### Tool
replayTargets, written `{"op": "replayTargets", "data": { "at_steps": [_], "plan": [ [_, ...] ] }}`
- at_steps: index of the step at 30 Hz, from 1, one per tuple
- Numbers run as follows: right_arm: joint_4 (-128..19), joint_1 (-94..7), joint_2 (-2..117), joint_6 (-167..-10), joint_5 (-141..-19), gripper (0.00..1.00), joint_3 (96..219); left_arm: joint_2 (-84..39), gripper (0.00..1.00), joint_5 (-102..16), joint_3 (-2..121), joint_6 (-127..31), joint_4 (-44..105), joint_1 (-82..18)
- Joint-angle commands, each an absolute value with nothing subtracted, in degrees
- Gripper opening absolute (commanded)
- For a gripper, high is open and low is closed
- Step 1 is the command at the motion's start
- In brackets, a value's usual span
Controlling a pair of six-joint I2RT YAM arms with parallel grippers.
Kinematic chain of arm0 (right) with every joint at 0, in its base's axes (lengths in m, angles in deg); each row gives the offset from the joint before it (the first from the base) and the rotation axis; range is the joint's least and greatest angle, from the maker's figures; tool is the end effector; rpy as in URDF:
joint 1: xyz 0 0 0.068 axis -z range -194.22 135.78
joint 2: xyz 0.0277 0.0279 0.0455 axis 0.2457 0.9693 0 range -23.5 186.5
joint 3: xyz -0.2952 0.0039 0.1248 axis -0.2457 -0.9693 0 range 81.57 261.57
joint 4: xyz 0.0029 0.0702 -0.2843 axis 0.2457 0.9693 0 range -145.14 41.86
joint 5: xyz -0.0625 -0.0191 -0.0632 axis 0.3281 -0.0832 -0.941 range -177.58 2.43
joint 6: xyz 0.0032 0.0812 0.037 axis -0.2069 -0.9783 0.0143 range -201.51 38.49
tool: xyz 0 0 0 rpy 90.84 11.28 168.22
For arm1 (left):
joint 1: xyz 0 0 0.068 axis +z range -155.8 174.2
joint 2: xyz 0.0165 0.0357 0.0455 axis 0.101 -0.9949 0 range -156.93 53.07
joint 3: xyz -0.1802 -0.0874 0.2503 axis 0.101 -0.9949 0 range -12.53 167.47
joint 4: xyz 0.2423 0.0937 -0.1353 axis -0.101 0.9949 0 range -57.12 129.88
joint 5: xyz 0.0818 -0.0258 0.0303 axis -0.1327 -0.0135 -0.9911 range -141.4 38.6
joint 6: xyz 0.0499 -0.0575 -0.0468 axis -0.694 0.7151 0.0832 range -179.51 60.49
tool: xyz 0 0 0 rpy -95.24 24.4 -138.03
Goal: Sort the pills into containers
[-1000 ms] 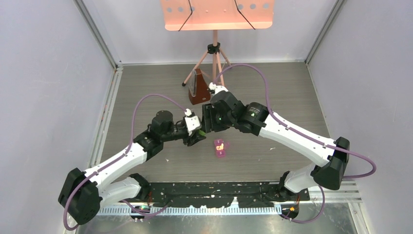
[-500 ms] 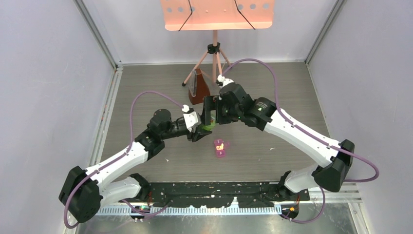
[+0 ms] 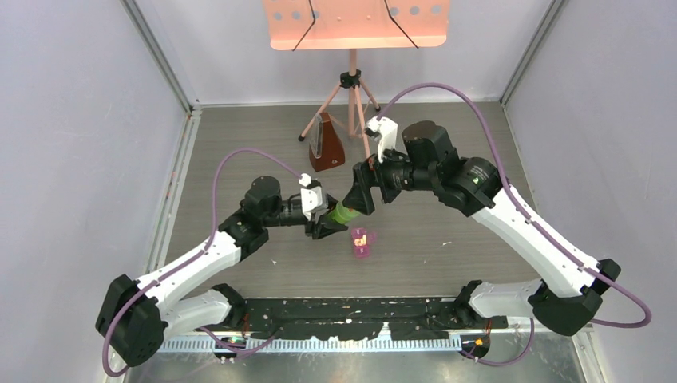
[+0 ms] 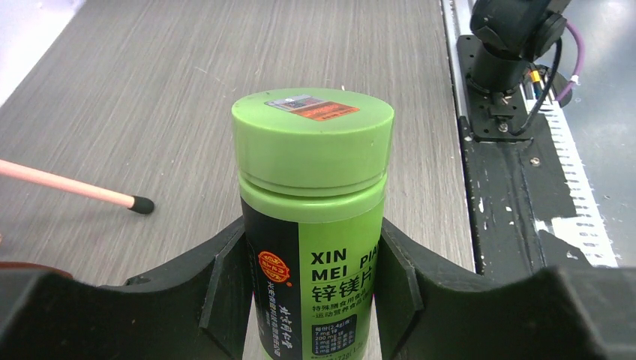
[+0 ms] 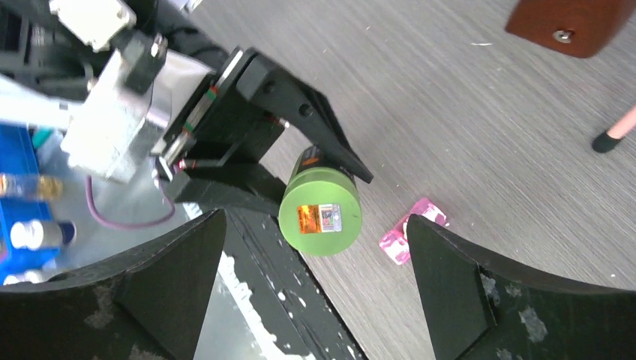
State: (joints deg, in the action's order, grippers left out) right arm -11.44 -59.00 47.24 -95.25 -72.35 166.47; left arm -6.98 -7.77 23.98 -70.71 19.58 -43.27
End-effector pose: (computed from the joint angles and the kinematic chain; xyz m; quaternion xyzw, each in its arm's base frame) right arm 0.2004 0.2283 0.4609 -0.2934 0.8074 0.3437 0.3794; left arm 0.1827 -0.2094 0.3052 0.5107 0.5509 -0.4130 0.5148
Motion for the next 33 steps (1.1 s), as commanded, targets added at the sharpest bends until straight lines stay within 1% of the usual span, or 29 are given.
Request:
{"op": "replayTargets", "data": {
  "at_steps": [1, 4, 7, 10, 12, 13, 14, 15, 16, 17, 18, 20, 24, 25, 26, 28, 30, 31, 33],
  "plan": [
    [-6.09, -59.82, 48.22, -82.19, -59.62, 0.98, 169.2, -5.25, 0.0, -3.3, 27.24, -72.15, 20.52, -42.88],
    [-0.5, -61.72, 50.42, -75.74, -61.53, 0.99, 172.09, -5.61, 0.0, -0.57, 28.14, -72.21, 21.75, -42.8],
    [1.55, -62.82, 52.46, -74.48, -66.9, 0.99, 174.1, -5.96, 0.0, 1.14, 28.75, -72.16, 22.57, -42.69],
    [2.0, -63.16, 54.15, -74.27, -68.58, 0.97, 174.37, -6.1, 0.0, 1.6, 29.02, -72.1, 22.64, -42.7],
    [1.87, -63.18, 54.72, -74.84, -69.04, 0.9, 174.24, -6.57, 0.0, 1.69, 29.46, -71.77, 22.39, -42.59],
    [1.97, -63.18, 54.98, -75.18, -69.1, 0.81, 174.57, -6.81, 0.0, 1.68, 29.67, -71.47, 22.09, -42.56],
    [2.36, -63.18, 55.8, -76.13, -69.15, 0.69, 174.91, -7.04, 0.0, 1.64, 29.8, -71.27, 21.81, -42.62],
    [2.48, -63.18, 56.51, -76.62, -69.02, 0.63, 175.59, -7.23, 0.0, 1.49, 29.91, -71.08, 21.39, -42.58],
    [2.55, -63.18, 56.85, -77.76, -69.05, 0.54, 175.98, -7.34, 0.0, 1.25, 29.99, -70.79, 20.99, -42.6],
    [2.06, -63.18, 57.3, -79.56, -69.3, 0.5, 175.97, -7.39, 0.0, 0.82, 29.94, -70.57, 20.49, -42.61],
    [1.72, -63.18, 57.42, -80.49, -70.0, 0.44, 175.66, -7.39, 0.0, 0.15, 29.86, -70.33, 19.94, -42.62],
    [0.34, -63.26, 57.65, -84.69, -71.74, 0.37, 174.29, -7.44, 0.0, -1.58, 29.54, -70.1, 18.82, -42.58],
    [-4.49, -63.36, 56.96, -98.19, -77.63, 0.34, 169.35, -7.44, 0.0, -6.87, 28.32, -69.73, 15.61, -42.57],
    [-5.87, -63.36, 56.73, -103.76, -78.87, 0.34, 168.7, -7.41, 0.0, -8.46, 27.93, -69.53, 14.6, -42.59],
    [-6.38, -63.51, 56.65, -106.35, -81.03, 0.27, 167.25, -7.37, 0.0, -9.8, 27.44, -69.27, 13.39, -42.56],
    [-7.9, -64.01, 56.72, -113.53, -83.64, 0.19, 165.14, -7.42, 0.0, -12.33, 26.52, -68.67, 11.13, -42.55],
    [-10.53, -65.26, 56.89, -120.59, -86.41, 0.17, 162.98, -7.56, 0.0, -12.95, 26.24, -68.77, 10.3, -42.62],
    [-11.4, -66.23, 57.04, -122.05, -89.96, 0.17, 162.22, -7.73, 0.0, -13.52, 26.17, -68.82, 10.23, -42.58],
    [-13.22, -66.98, 57.79, -126.15, -92.2, 0.17, 161.29, -7.89, 0.0, -14.74, 25.67, -69.03, 9.62, -42.64]
  ]
}}
